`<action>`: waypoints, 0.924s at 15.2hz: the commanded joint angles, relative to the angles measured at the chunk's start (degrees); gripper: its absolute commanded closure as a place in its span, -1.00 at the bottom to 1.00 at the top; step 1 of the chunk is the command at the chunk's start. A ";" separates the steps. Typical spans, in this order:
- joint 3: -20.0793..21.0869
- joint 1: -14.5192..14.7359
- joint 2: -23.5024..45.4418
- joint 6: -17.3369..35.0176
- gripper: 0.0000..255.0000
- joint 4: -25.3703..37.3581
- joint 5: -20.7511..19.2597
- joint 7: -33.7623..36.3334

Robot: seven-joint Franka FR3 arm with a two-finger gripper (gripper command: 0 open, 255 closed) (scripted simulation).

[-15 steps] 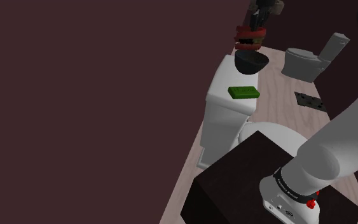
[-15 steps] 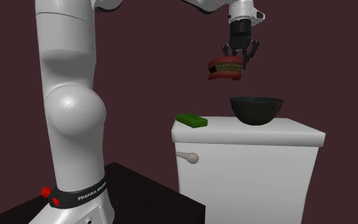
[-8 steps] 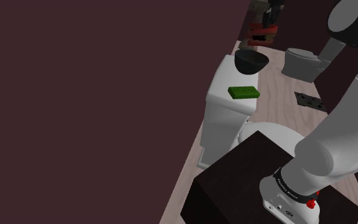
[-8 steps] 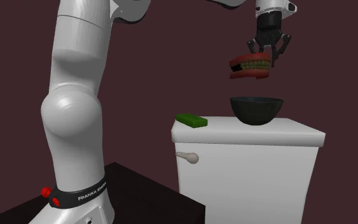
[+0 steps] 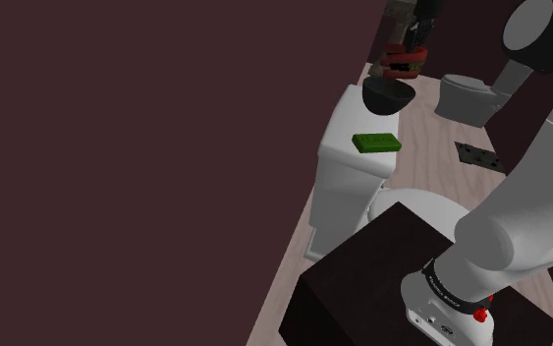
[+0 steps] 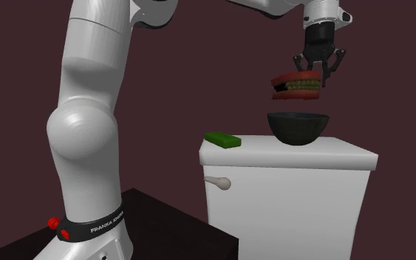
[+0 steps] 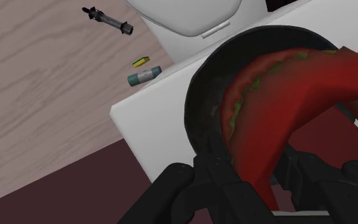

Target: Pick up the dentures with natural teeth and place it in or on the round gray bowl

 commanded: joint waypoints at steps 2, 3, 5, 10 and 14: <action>0.04 0.18 -0.64 2.70 1.00 -3.25 -0.16 0.19; 0.06 0.23 -0.81 3.54 1.00 -4.26 -0.21 0.25; 0.09 0.33 -1.09 5.20 1.00 -6.20 -0.29 0.36; 0.13 0.46 -1.44 8.15 1.00 -9.49 -0.40 0.55; 0.13 0.46 -1.44 8.15 1.00 -9.49 -0.39 0.54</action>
